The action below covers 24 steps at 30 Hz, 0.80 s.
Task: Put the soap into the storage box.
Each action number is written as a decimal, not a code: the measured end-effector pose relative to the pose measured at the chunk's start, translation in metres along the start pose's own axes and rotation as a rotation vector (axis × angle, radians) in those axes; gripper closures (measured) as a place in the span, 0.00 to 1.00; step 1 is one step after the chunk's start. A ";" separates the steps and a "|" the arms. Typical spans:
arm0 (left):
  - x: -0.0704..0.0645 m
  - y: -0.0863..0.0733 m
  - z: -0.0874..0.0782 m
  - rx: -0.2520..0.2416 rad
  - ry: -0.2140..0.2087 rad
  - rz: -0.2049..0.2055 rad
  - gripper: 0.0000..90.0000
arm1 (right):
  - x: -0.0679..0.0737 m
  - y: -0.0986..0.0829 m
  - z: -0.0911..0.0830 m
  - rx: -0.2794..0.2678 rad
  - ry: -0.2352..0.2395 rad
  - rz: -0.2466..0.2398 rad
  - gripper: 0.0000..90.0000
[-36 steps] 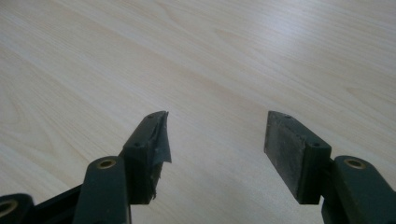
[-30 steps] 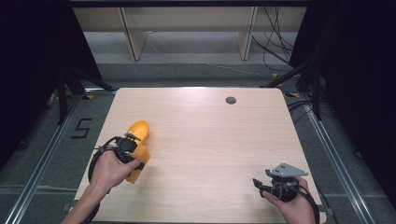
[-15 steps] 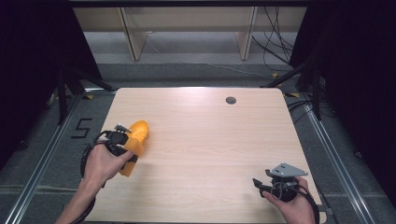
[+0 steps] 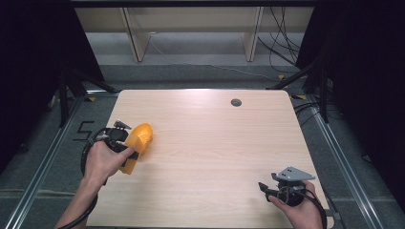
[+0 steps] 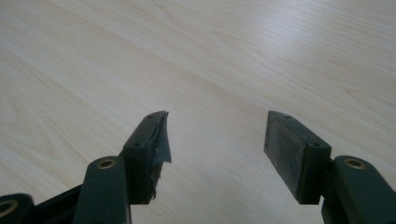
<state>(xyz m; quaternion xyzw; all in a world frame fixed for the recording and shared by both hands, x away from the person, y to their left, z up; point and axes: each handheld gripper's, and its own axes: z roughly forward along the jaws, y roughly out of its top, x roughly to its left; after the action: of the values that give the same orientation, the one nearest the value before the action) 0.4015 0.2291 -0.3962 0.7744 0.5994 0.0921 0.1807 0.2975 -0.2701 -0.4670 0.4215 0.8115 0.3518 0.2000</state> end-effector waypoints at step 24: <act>0.007 0.014 0.001 -0.009 0.004 -0.030 0.67 | 0.002 0.001 -0.004 0.006 -0.023 0.048 0.45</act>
<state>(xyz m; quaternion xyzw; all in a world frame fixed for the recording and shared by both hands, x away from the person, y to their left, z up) 0.4160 0.2323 -0.3925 0.7644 0.6107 0.0937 0.1844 0.2942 -0.2692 -0.4639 0.4453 0.8000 0.3492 0.1993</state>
